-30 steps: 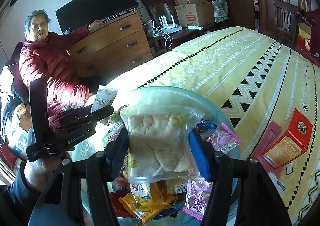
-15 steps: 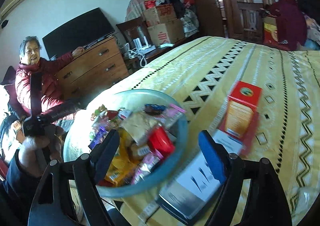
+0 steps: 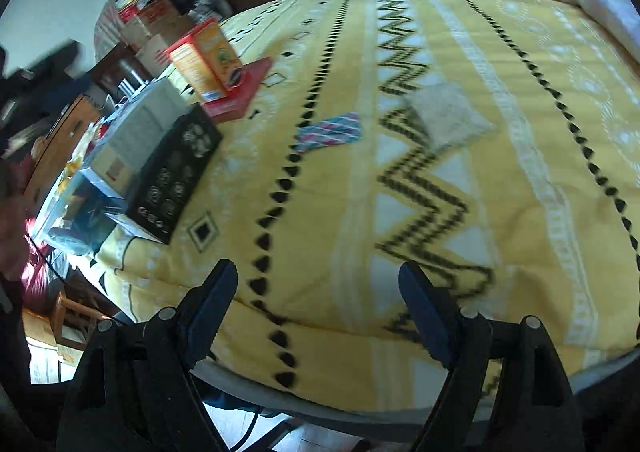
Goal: Organize snacks
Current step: 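Grasp the pink-and-teal patterned packet on the bedspread with the left gripper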
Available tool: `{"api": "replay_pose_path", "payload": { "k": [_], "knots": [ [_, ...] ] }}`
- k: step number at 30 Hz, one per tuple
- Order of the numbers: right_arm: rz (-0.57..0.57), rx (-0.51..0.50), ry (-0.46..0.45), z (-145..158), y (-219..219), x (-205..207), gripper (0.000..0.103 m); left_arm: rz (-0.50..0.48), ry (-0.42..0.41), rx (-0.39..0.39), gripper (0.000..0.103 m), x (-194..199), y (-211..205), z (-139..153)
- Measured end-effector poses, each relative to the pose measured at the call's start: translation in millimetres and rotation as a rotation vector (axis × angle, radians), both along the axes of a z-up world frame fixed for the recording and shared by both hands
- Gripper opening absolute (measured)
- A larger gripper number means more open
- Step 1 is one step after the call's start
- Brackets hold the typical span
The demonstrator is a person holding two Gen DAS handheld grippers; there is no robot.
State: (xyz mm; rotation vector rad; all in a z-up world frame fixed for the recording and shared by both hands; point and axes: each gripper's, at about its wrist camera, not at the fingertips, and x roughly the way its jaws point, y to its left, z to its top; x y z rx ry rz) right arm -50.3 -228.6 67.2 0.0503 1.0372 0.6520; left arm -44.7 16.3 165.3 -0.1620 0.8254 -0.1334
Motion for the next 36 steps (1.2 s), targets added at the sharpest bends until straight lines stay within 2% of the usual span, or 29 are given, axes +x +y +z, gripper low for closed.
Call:
{"api": "replay_pose_path", "payload": {
  "k": [3, 7, 9, 14, 18, 19, 22, 24, 25, 27, 31, 36],
  "knots": [
    [-0.008, 0.007, -0.004, -4, -18, 7, 0.085, -0.054, 0.108, 0.02, 0.081, 40, -16, -53],
    [-0.02, 0.032, 0.018, -15, -37, 18, 0.085, -0.068, 0.127, 0.091, 0.081, 71, -31, -98],
    [-0.028, 0.046, 0.037, -22, -46, 23, 0.085, -0.071, 0.123, 0.129, 0.082, 84, -34, -112],
    [-0.047, 0.075, 0.071, -34, -63, 28, 0.085, -0.105, 0.145, 0.152, 0.083, 108, -35, -134],
    [-0.053, 0.089, 0.079, -38, -68, 30, 0.085, -0.137, 0.17, 0.134, 0.086, 110, -40, -143],
    [-0.054, 0.089, 0.077, -38, -68, 31, 0.085, -0.167, 0.181, 0.11, 0.086, 107, -44, -141],
    [-0.057, 0.086, 0.074, -39, -66, 31, 0.086, -0.315, 0.259, -0.036, 0.084, 94, -60, -137],
    [-0.062, 0.089, 0.07, -38, -63, 32, 0.086, -0.378, 0.261, -0.142, 0.077, 81, -65, -128],
    [-0.062, 0.089, 0.068, -37, -60, 32, 0.086, -0.363, 0.248, -0.16, 0.077, 75, -64, -123],
    [-0.06, 0.085, 0.062, -36, -59, 31, 0.086, -0.297, 0.213, -0.145, 0.076, 70, -60, -117],
    [-0.058, 0.084, 0.06, -36, -59, 30, 0.086, -0.113, 0.182, -0.112, 0.078, 72, -54, -113],
    [-0.051, 0.08, 0.053, -34, -60, 32, 0.087, -0.074, 0.201, -0.041, 0.078, 87, -75, -127]
  ]
}}
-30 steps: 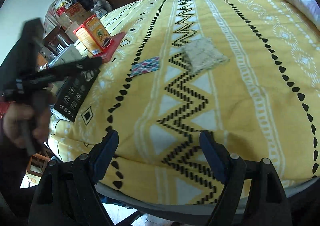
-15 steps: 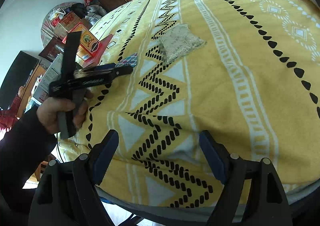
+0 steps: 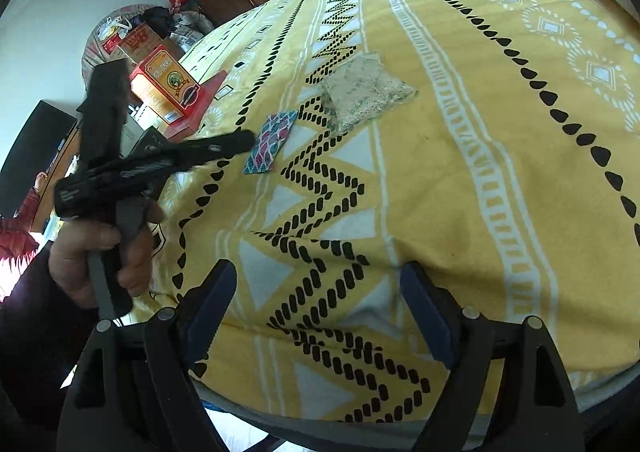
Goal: Organize snacks
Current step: 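Grasp the pink-and-teal patterned packet on the bedspread with the left gripper, then grasp the clear bag of green-speckled snack with the right gripper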
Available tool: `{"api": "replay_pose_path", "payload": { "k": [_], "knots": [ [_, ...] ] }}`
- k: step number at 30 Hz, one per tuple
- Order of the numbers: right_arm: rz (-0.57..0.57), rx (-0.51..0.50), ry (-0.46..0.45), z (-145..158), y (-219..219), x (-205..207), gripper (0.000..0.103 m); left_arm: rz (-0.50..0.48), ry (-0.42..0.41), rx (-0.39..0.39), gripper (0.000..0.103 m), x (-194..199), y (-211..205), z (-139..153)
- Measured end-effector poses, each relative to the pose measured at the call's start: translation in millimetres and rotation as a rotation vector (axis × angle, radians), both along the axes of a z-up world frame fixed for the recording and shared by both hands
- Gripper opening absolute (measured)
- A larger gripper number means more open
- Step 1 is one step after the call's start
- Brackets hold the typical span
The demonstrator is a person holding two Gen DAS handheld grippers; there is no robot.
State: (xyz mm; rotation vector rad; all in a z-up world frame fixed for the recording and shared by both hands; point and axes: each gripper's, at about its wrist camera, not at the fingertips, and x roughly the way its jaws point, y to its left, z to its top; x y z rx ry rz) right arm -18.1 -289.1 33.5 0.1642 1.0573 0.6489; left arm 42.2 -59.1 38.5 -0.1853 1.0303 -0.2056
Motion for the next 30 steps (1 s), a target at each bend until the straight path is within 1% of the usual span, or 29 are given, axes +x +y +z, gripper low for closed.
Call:
{"api": "replay_pose_path", "payload": {
  "k": [2, 4, 6, 7, 8, 12, 15, 17, 21, 23, 25, 28, 29, 30],
  "knots": [
    [0.005, -0.011, -0.013, 3, 1, 1, 0.087, 0.032, 0.024, 0.028, 0.078, 6, -3, -9],
    [0.01, -0.023, -0.027, 7, 2, 5, 0.087, 0.05, 0.014, 0.067, 0.076, 7, -7, -13],
    [0.013, -0.032, -0.045, 12, 3, 11, 0.087, 0.06, 0.003, 0.099, 0.067, 7, -9, -12],
    [0.014, -0.037, -0.058, 15, 5, 16, 0.087, 0.066, -0.001, 0.103, 0.052, 8, -6, -11],
    [0.014, -0.041, -0.072, 18, 7, 21, 0.087, 0.072, -0.002, 0.1, 0.041, 6, -1, -10],
    [0.022, -0.082, -0.125, 28, 20, 54, 0.087, 0.112, -0.02, 0.079, 0.04, -2, 15, -2],
    [0.042, -0.14, -0.159, 28, 40, 86, 0.086, 0.141, -0.038, 0.07, 0.04, -11, 27, 7],
    [0.054, -0.163, -0.161, 25, 52, 104, 0.086, 0.16, -0.043, 0.063, 0.04, -16, 34, 11],
    [0.091, -0.226, -0.175, 12, 80, 136, 0.086, 0.17, -0.046, 0.055, 0.04, -22, 40, 16],
    [0.111, -0.284, -0.166, -1, 91, 149, 0.086, 0.168, -0.043, 0.059, 0.04, -22, 42, 17],
    [0.121, -0.321, -0.13, -17, 97, 157, 0.087, 0.175, -0.036, 0.057, 0.04, -21, 43, 16],
    [0.125, -0.334, -0.145, -23, 98, 156, 0.087, 0.183, -0.032, 0.055, 0.04, -22, 44, 16],
    [0.12, -0.335, -0.146, -22, 98, 156, 0.085, 0.184, -0.032, 0.056, 0.04, -22, 44, 16],
    [0.101, -0.332, -0.149, -20, 94, 155, 0.072, 0.185, -0.033, 0.056, 0.04, -22, 43, 16]
  ]
}}
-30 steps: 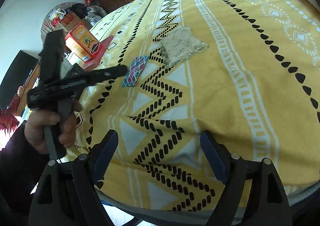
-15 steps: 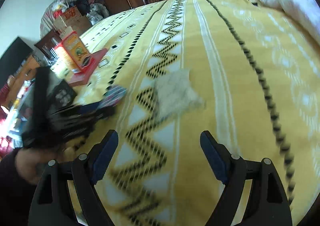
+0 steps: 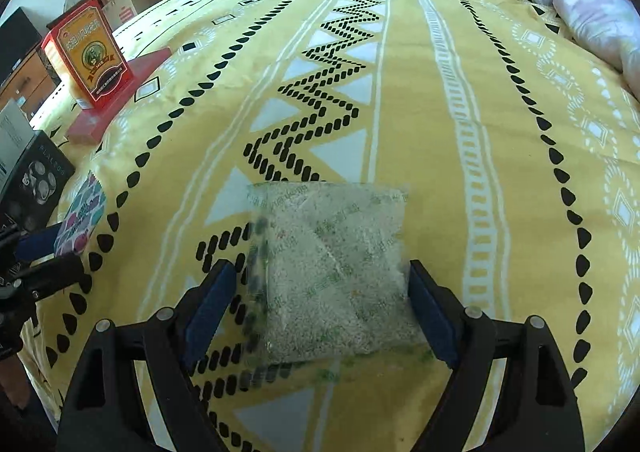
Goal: Organize snacks
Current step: 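Grasp the clear bag of green-speckled snack with the right gripper, then carry both packets over the clear bowl and open both grippers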
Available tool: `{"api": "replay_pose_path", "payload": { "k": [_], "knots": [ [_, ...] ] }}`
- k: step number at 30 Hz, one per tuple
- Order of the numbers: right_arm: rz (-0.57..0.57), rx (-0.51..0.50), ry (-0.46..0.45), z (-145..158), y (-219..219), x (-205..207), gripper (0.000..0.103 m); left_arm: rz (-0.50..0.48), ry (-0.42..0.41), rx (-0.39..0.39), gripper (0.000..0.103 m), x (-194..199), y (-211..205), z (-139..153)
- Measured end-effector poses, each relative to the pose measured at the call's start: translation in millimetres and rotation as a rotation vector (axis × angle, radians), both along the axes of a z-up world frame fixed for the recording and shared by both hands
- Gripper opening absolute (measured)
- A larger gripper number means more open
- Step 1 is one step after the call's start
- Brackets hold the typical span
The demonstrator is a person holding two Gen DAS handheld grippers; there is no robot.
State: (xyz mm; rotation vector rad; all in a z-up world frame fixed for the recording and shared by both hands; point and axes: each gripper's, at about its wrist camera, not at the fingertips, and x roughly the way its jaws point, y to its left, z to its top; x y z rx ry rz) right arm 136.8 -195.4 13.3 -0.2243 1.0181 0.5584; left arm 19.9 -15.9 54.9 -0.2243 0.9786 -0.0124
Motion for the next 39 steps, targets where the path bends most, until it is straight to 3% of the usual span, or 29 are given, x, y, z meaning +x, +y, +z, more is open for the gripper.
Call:
{"api": "replay_pose_path", "payload": {
  "k": [3, 6, 11, 18, 24, 30, 39],
  "knots": [
    [-0.018, 0.05, 0.008, 7, -11, -4, 0.055, 0.002, -0.016, -0.007, 0.04, -2, 0, 6],
    [-0.017, 0.065, -0.015, 17, -16, -13, 0.048, 0.006, -0.043, -0.005, 0.04, -7, 2, 17],
    [-0.03, 0.112, -0.075, 47, -24, -27, 0.047, 0.026, -0.1, 0.011, 0.04, -16, 9, 43],
    [0.022, 0.199, -0.188, 125, -1, -48, 0.047, 0.111, -0.198, 0.109, 0.04, -40, 41, 102],
    [0.14, 0.276, -0.264, 191, 62, -73, 0.047, 0.235, -0.277, 0.166, 0.04, -77, 94, 146],
    [0.273, 0.325, -0.301, 237, 142, -105, 0.047, 0.375, -0.322, 0.196, 0.04, -120, 155, 175],
    [0.479, 0.365, -0.287, 273, 265, -167, 0.047, 0.554, -0.349, 0.203, 0.04, -177, 237, 188]
  ]
}}
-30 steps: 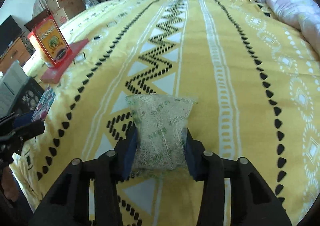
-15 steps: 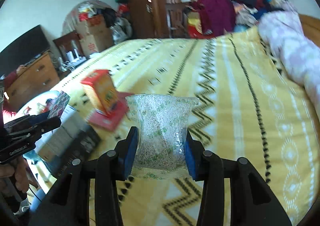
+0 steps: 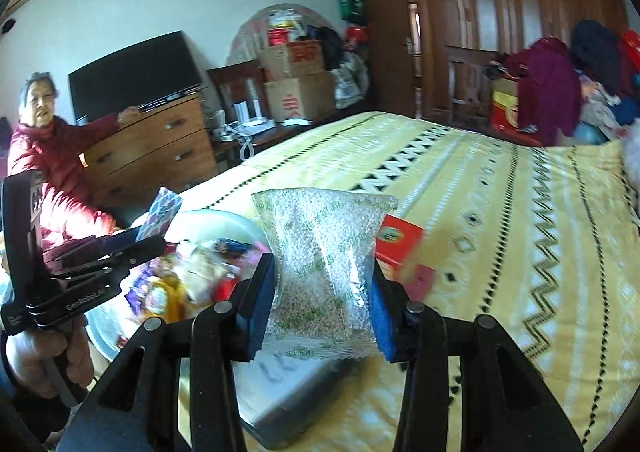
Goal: Organize snacks
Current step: 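Carry both packets over the clear bowl and open both grippers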
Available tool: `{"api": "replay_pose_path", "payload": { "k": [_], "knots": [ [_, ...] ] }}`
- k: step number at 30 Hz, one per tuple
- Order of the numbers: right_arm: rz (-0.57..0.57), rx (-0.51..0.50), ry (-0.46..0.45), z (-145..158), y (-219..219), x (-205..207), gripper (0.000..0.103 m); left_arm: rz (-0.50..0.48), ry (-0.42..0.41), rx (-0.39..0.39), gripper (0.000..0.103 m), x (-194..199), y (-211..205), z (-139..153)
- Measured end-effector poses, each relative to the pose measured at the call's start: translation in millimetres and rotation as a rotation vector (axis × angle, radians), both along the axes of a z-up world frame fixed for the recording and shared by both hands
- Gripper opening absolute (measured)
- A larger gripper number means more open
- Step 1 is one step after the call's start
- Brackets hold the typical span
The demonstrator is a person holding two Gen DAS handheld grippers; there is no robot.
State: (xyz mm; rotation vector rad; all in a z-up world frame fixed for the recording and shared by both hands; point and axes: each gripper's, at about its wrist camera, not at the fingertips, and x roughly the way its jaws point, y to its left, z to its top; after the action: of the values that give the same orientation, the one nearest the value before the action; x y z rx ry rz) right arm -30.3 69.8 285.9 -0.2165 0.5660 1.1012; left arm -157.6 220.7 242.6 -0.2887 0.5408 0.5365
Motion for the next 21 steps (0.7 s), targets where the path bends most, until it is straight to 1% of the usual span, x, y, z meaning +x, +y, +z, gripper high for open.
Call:
{"api": "replay_pose_path", "payload": {
  "k": [4, 9, 11, 15, 21],
  "knots": [
    [0.074, -0.019, 0.007, -1, 48, -28, 0.047, 0.053, -0.005, -0.024, 0.04, -19, 24, -6],
    [0.149, -0.055, 0.039, -14, 99, -55, 0.047, 0.084, -0.019, -0.083, 0.04, -39, 55, -18],
    [0.167, -0.071, 0.056, -21, 113, -60, 0.047, 0.095, -0.017, -0.104, 0.04, -44, 64, -22],
    [0.187, -0.104, 0.107, -33, 148, -59, 0.047, 0.117, 0.019, -0.129, 0.04, -48, 77, -33],
    [0.195, -0.125, 0.136, -45, 172, -59, 0.047, 0.122, 0.035, -0.148, 0.04, -57, 86, -38]
  ]
}}
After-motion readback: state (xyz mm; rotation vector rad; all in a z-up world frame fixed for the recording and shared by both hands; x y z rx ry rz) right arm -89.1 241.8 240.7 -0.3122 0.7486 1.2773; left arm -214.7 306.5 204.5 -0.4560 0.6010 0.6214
